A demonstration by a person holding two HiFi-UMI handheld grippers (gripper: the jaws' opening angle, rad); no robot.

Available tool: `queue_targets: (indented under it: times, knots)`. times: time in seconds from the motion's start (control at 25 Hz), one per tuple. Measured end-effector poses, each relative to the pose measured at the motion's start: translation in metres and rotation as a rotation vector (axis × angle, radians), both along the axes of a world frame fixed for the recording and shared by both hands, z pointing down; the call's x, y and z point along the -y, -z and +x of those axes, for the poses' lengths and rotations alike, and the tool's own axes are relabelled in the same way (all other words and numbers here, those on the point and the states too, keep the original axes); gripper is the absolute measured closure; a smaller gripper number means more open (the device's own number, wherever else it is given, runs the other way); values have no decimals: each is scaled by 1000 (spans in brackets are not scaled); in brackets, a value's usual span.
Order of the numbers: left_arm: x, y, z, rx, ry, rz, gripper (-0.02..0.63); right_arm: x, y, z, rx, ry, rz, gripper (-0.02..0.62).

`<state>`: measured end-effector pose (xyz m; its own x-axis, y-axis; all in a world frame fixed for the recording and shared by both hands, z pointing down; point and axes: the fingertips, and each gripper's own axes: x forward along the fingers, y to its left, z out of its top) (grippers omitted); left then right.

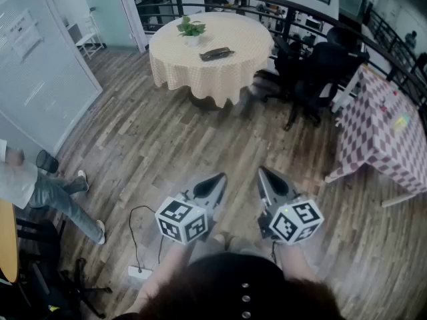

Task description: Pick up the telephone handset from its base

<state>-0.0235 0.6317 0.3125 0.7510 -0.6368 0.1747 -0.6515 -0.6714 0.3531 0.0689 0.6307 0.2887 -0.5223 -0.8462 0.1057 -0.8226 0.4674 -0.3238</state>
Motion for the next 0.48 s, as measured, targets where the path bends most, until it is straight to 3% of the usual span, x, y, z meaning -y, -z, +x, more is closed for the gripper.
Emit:
queue_targets:
  times: [0.48]
  knots:
    - [12, -7, -9, -22, -18, -15, 601, 11, -6, -26, -44, 14, -1, 588]
